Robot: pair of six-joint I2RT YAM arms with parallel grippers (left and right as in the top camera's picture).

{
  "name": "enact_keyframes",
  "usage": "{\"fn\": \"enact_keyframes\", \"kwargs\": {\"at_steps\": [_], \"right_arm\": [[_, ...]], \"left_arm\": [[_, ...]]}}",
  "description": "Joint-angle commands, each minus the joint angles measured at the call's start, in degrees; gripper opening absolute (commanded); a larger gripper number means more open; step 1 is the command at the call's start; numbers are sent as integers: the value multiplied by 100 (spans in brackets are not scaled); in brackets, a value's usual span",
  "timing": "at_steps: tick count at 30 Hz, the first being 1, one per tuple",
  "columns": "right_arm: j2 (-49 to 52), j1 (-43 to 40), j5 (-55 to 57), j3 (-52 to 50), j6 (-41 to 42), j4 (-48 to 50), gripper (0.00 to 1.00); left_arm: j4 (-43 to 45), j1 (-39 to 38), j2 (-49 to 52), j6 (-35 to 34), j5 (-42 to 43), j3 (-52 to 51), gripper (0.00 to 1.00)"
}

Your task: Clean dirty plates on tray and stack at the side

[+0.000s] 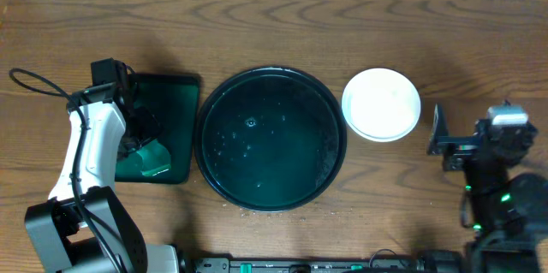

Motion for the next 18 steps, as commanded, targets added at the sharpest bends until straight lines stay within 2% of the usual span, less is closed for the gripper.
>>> {"fn": "enact_keyframes", "kwargs": {"at_steps": [1,4,8,13,18], "right_arm": [[-804,-28,-138,-1692,-229,1108,99],[-1523,-17,-487,-2824,-229,1873,99],[-2400,-17,-721,-3654,-229,1939,99],[-2643,-4,-791,-3639,-149,1303,99],[-2640,-2,-782,-3639,11,1311,99]], "left_arm": [[-20,9,11,-9,-11,-13,72],[-20,9,11,-11,-9,-13,72],[-20,9,11,-9,-11,-13,72],[-20,9,11,-11,-11,-13,72],[-20,9,11,-9,-11,-13,72]]}}
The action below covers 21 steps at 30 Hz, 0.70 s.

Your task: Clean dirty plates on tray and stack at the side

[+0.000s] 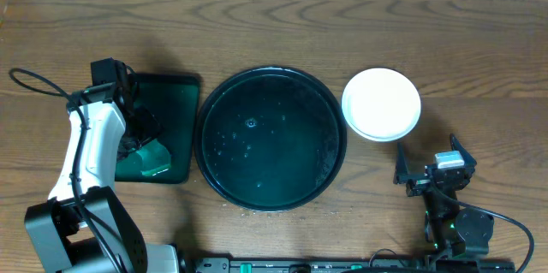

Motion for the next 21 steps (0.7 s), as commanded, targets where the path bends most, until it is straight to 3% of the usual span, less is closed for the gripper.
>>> {"fn": "enact_keyframes", "kwargs": {"at_steps": [1,21], "right_arm": [[-50,-4,-74,-9,111,-26,99],[-50,-4,-72,-9,111,-24,99]], "left_arm": [[-20,11,11,-11,-11,-13,72],[-35,7,-160,-11,164,-13,72]]}}
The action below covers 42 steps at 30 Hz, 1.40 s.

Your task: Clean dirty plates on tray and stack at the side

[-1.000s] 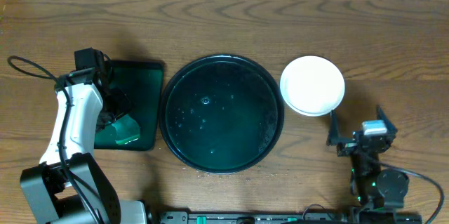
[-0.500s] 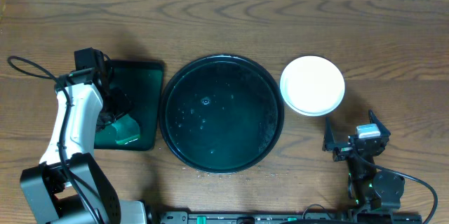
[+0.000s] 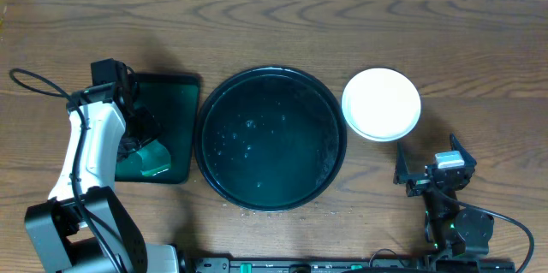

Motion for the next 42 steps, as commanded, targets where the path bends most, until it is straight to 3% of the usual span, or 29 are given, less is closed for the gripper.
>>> {"fn": "enact_keyframes", "kwargs": {"at_steps": [1,4,9,15,18,24,34,42], "right_arm": [[-50,-4,-70,-9,105,-24,99],[-50,-4,-70,-9,105,-24,99],[-50,-4,-72,-9,105,-24,99],[-50,-4,-70,-9,105,-24,99],[-50,-4,-70,-9,105,-24,99],[-50,-4,-70,-9,105,-24,99],[-50,-4,-70,-9,105,-24,99],[-50,-4,-70,-9,105,-24,99]], "left_arm": [[238,-2,-428,-9,219,-20,72],[1338,-76,-1327,103,254,-393,72],[3993,-155,-3532,2041,1473,-2328,72],[4979,-181,-5617,2138,1397,-4293,72],[5130,-463,-6900,2159,866,-5298,72],[4972,-638,-8236,2166,721,-6199,72],[4664,-892,-9103,2155,339,-6199,72],[4651,-894,-9014,2155,337,-6194,72]]}}
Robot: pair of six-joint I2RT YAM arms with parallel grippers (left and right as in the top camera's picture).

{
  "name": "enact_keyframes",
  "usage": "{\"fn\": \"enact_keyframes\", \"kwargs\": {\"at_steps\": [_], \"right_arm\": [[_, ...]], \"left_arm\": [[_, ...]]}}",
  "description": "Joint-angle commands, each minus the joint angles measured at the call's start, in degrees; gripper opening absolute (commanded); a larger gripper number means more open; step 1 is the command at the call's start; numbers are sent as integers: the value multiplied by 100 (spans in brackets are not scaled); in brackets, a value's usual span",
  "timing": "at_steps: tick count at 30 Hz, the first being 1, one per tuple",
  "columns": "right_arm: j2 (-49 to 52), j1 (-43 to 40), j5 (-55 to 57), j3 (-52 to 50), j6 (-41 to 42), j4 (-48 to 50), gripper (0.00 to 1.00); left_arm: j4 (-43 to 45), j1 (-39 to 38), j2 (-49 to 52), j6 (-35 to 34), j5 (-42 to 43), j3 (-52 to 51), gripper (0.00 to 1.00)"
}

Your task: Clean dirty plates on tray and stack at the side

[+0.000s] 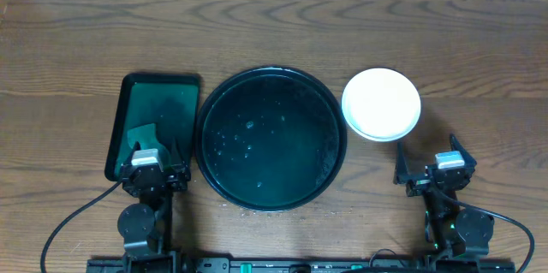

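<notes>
A round dark tray [224,93] lies in the table's middle, wet with scattered drops and holding no plates. A white plate [381,103] rests on the wood just to its right. My left gripper [155,173] is drawn back to the near edge, below the green rectangular tray, and looks open with nothing in it. At the near right my right gripper [431,170] stands below the white plate, fingers spread and holding nothing.
A green rectangular tray [163,102] lies left of the round tray, with a green sponge [142,135] at its near end. Small drops spot the wood by the round tray's near rim [248,211].
My left arm was stretched over the green tray with its gripper down at the sponge. It is now pulled back to the near edge, and the sponge lies free. The right arm has not moved.
At first the left gripper was at the sponge in the green tray and the right arm stood at the far right beside the white plate. The right arm then sat drawn back at the near edge. Now the left arm is back too, with the sponge lying in the tray.
</notes>
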Motion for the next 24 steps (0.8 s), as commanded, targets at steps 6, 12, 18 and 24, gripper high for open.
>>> {"fn": "enact_keyframes", "kwargs": {"at_steps": [6,12,18,24], "right_arm": [[-31,-4,-52,-9,85,-22,99],[-31,-4,-52,-9,85,-22,99],[-31,-4,-50,-9,85,-22,99],[-31,-4,-50,-9,85,-22,99]], "left_arm": [[-225,-24,144,52,-201,-87,72],[-223,-24,188,52,-201,-87,72],[-223,-24,188,52,-201,-87,72],[-223,-24,188,52,-201,-87,72]]}}
